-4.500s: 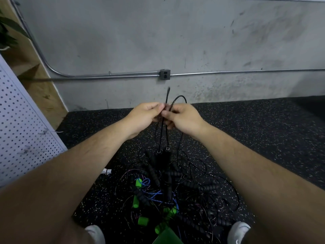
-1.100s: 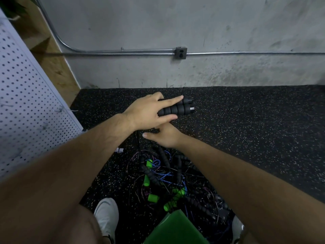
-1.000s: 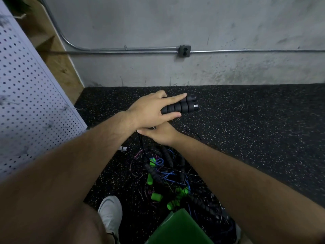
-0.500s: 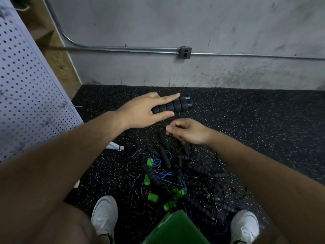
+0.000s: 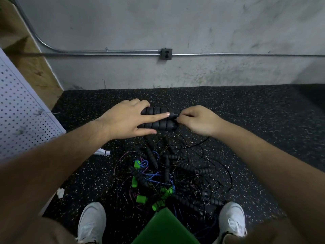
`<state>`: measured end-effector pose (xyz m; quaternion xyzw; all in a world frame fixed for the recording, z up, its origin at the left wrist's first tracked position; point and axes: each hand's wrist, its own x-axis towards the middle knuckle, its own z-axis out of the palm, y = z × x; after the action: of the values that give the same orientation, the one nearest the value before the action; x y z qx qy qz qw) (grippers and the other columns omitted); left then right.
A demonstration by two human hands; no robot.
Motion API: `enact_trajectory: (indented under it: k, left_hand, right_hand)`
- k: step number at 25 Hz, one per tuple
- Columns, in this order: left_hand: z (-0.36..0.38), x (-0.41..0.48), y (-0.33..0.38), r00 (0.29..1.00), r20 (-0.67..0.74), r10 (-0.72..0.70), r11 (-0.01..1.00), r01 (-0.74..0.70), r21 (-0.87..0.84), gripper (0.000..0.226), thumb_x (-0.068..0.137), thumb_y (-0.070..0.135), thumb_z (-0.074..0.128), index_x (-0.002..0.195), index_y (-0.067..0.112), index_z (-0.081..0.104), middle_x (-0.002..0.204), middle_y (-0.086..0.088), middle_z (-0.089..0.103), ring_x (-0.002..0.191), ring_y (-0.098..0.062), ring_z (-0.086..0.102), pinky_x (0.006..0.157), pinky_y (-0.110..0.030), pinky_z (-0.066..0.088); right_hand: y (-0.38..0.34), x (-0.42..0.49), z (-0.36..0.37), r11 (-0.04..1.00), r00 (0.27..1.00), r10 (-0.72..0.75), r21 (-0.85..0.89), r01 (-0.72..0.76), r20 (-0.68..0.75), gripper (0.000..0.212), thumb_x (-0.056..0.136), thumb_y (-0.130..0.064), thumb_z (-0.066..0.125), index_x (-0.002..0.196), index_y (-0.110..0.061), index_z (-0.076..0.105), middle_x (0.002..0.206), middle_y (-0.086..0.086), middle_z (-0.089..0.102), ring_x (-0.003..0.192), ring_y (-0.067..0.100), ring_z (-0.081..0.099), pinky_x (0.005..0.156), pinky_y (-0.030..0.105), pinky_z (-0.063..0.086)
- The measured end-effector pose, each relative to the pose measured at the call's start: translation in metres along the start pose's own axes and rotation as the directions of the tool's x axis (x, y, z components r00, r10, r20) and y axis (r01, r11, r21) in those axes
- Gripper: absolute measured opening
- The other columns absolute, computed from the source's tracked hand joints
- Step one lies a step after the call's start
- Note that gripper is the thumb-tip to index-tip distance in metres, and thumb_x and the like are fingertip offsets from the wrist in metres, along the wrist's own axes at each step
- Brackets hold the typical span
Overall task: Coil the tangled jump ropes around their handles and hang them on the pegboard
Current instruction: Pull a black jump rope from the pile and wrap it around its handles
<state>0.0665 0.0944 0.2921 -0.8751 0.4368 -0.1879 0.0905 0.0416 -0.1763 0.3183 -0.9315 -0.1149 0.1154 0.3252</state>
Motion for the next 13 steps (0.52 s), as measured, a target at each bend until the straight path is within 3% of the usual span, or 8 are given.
enact_trajectory:
  k: [3, 5, 8, 10, 13]
  left_hand:
    - [0.001, 0.005, 0.006, 1.000, -0.015, -0.008, 0.999, 0.008, 0.034, 0.064, 0.097, 0.071, 0.018, 0.157, 0.049, 0.009, 0.117, -0.011, 0.056, 0.092, -0.026, 0.057, 0.074, -0.040, 0.055]
    - [0.004, 0.007, 0.010, 0.999, 0.006, -0.033, 0.999, 0.032, 0.036, 0.070, 0.097, 0.073, 0.018, 0.158, 0.045, 0.001, 0.118, -0.011, 0.055, 0.095, -0.027, 0.057, 0.077, -0.042, 0.056]
    - [0.010, 0.010, 0.014, 0.991, 0.045, -0.126, 0.992, 0.125, 0.017, 0.093, 0.090, 0.078, 0.020, 0.161, 0.023, -0.003, 0.121, -0.009, 0.057, 0.100, -0.026, 0.058, 0.084, -0.043, 0.055]
    - [0.015, 0.011, 0.016, 0.984, 0.061, -0.169, 0.985, 0.170, -0.005, 0.098, 0.088, 0.079, 0.022, 0.160, 0.013, 0.013, 0.124, -0.006, 0.057, 0.104, -0.026, 0.059, 0.087, -0.042, 0.055]
    - [0.019, 0.008, 0.009, 0.983, 0.036, -0.180, 0.980, 0.183, -0.079, 0.089, 0.088, 0.078, 0.029, 0.152, 0.016, 0.034, 0.121, -0.003, 0.057, 0.103, -0.025, 0.060, 0.085, -0.042, 0.055]
  right_hand:
    - [-0.005, -0.004, 0.006, 0.992, 0.990, 0.016, -0.120, -0.033, -0.140, 0.053, 0.081, -0.069, 0.064, 0.074, -0.017, 0.069, 0.060, -0.006, 0.061, 0.055, 0.011, 0.055, 0.052, 0.028, 0.038]
    - [-0.007, -0.006, 0.009, 0.977, 0.978, 0.001, -0.208, -0.045, -0.209, 0.049, 0.078, -0.071, 0.067, 0.077, -0.022, 0.069, 0.067, -0.006, 0.065, 0.064, 0.012, 0.061, 0.055, 0.029, 0.045]
    - [-0.012, -0.007, 0.014, 0.939, 0.956, -0.086, -0.342, -0.016, -0.280, 0.036, 0.084, -0.062, 0.066, 0.087, -0.026, 0.069, 0.081, -0.008, 0.067, 0.076, 0.014, 0.062, 0.061, 0.029, 0.047]
    - [-0.016, -0.009, 0.018, 0.885, 0.936, -0.204, -0.462, 0.051, -0.288, 0.030, 0.090, -0.054, 0.062, 0.095, -0.025, 0.069, 0.089, -0.007, 0.065, 0.082, 0.016, 0.060, 0.062, 0.029, 0.042]
    - [-0.016, -0.011, 0.014, 0.824, 0.925, -0.338, -0.530, 0.201, -0.175, 0.021, 0.095, -0.037, 0.055, 0.103, -0.021, 0.065, 0.092, -0.004, 0.060, 0.085, 0.020, 0.060, 0.065, 0.030, 0.042]
